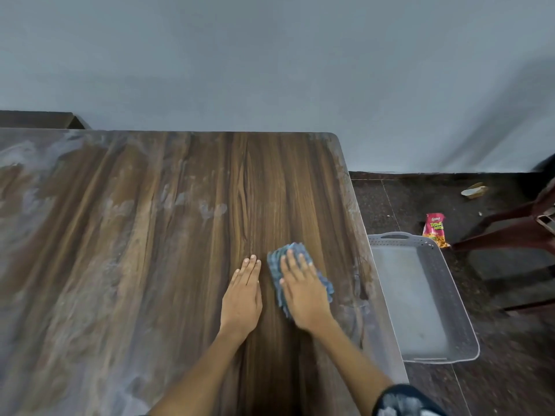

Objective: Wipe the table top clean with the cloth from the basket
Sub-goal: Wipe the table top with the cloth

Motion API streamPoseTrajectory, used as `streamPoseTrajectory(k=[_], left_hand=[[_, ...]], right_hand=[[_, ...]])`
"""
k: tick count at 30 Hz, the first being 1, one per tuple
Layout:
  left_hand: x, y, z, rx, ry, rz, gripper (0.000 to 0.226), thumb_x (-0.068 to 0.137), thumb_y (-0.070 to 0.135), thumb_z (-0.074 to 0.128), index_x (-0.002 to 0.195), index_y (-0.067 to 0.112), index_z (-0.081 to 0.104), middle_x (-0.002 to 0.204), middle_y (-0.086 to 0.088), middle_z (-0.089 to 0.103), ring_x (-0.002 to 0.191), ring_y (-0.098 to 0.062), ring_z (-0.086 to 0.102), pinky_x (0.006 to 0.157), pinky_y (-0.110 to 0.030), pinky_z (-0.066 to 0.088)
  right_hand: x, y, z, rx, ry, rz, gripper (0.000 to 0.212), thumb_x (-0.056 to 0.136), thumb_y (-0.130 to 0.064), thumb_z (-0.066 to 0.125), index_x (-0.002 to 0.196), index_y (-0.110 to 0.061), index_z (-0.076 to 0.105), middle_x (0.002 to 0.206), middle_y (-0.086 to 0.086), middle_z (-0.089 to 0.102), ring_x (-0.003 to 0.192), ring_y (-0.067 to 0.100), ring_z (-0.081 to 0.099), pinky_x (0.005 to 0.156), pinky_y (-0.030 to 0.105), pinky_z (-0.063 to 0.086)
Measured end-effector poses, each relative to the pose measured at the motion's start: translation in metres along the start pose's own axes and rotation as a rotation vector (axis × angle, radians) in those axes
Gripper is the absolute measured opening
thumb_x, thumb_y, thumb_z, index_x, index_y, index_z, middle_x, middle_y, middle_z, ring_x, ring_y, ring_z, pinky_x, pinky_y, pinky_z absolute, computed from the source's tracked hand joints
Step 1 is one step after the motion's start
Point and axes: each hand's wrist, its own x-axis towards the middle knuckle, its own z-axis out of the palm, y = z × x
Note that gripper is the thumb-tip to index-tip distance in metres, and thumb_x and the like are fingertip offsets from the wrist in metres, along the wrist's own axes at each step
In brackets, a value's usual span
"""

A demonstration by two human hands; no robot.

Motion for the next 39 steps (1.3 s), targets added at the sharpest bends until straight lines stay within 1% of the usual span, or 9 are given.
streamPoseTrajectory(k=[2,6,11,13,20,25,32,36,39], left_hand=[[-0.004,-0.003,0.0,0.006,-0.016,0.023,0.05,0.099,0.012,0.028,0.148,0.013,0.015,0.156,0.002,0.011,0.142,-0.005,0.0,0.114,-0.017,-0.006],[-0.011,-0.005,-0.001,0.014,-0.007,0.032,0.047,0.101,0.016,0.026,0.147,0.014,0.019,0.156,0.004,0.014,0.14,-0.002,0.0,0.114,-0.018,-0.005],[-0.019,-0.006,-0.002,0.006,-0.006,0.03,0.046,0.101,0.017,0.025,0.147,0.015,0.019,0.155,0.006,0.015,0.139,0.0,0.0,0.114,-0.018,-0.004],[-0.021,-0.005,-0.002,0.002,-0.006,0.027,0.046,0.101,0.017,0.025,0.146,0.015,0.02,0.155,0.005,0.016,0.141,-0.003,0.003,0.114,-0.018,-0.003],[-0.028,-0.008,-0.003,-0.012,-0.003,0.045,0.046,0.1,0.015,0.029,0.146,0.011,0.024,0.155,0.0,0.02,0.143,-0.009,0.012,0.115,-0.02,0.001],[-0.044,-0.012,-0.003,-0.002,-0.006,0.044,0.046,0.1,0.016,0.027,0.146,0.012,0.022,0.155,0.002,0.017,0.143,-0.007,0.009,0.115,-0.019,-0.001],[-0.071,-0.008,-0.001,-0.017,0.023,-0.035,0.045,0.1,0.016,0.03,0.145,0.013,0.026,0.154,0.003,0.022,0.142,-0.006,0.012,0.116,-0.021,0.003],[-0.086,0.001,0.003,-0.033,0.046,-0.102,0.044,0.099,0.014,0.033,0.143,0.009,0.03,0.152,-0.001,0.027,0.142,-0.01,0.017,0.116,-0.024,0.007],[-0.1,0.007,0.008,-0.031,0.056,-0.138,0.045,0.099,0.014,0.035,0.143,0.007,0.029,0.153,-0.003,0.026,0.142,-0.011,0.016,0.117,-0.026,0.009]], right_hand=[[-0.044,-0.009,0.002,-0.002,-0.058,-0.128,0.048,0.098,-0.032,0.025,0.139,-0.013,0.043,0.147,0.005,0.042,0.139,0.02,0.033,0.117,0.035,0.004],[-0.093,0.034,0.003,0.048,-0.069,-0.1,0.057,0.103,-0.032,0.009,0.134,-0.01,0.051,0.144,0.0,0.04,0.136,0.023,0.037,0.113,0.029,0.014],[-0.044,0.087,-0.006,0.086,0.053,0.306,0.05,0.104,-0.026,0.022,0.149,-0.009,0.012,0.156,0.005,-0.002,0.147,0.024,0.003,0.117,0.028,-0.006],[-0.021,0.077,-0.004,0.074,0.058,0.36,0.052,0.104,-0.027,0.019,0.15,-0.009,0.005,0.159,0.008,-0.002,0.147,0.023,-0.003,0.118,0.032,-0.007],[-0.084,-0.021,0.016,0.018,-0.021,-0.046,0.048,0.098,-0.029,0.027,0.141,-0.011,0.04,0.148,0.007,0.039,0.14,0.022,0.031,0.118,0.038,0.015],[-0.135,0.025,0.012,0.02,-0.055,-0.077,0.047,0.099,-0.03,0.027,0.134,-0.008,0.05,0.144,0.006,0.043,0.132,0.026,0.043,0.114,0.028,0.013],[-0.054,0.057,0.001,0.081,0.037,0.35,0.052,0.104,-0.027,0.018,0.15,-0.008,0.006,0.159,0.011,0.003,0.147,0.024,-0.002,0.119,0.034,-0.006],[-0.08,-0.007,0.019,0.074,-0.03,0.05,0.051,0.102,-0.027,0.019,0.15,-0.009,0.011,0.159,0.011,0.01,0.147,0.025,0.004,0.121,0.039,0.003],[-0.144,-0.022,0.029,0.054,-0.077,-0.214,0.049,0.099,-0.031,0.025,0.142,-0.012,0.04,0.149,0.005,0.039,0.14,0.021,0.032,0.116,0.038,0.021]])
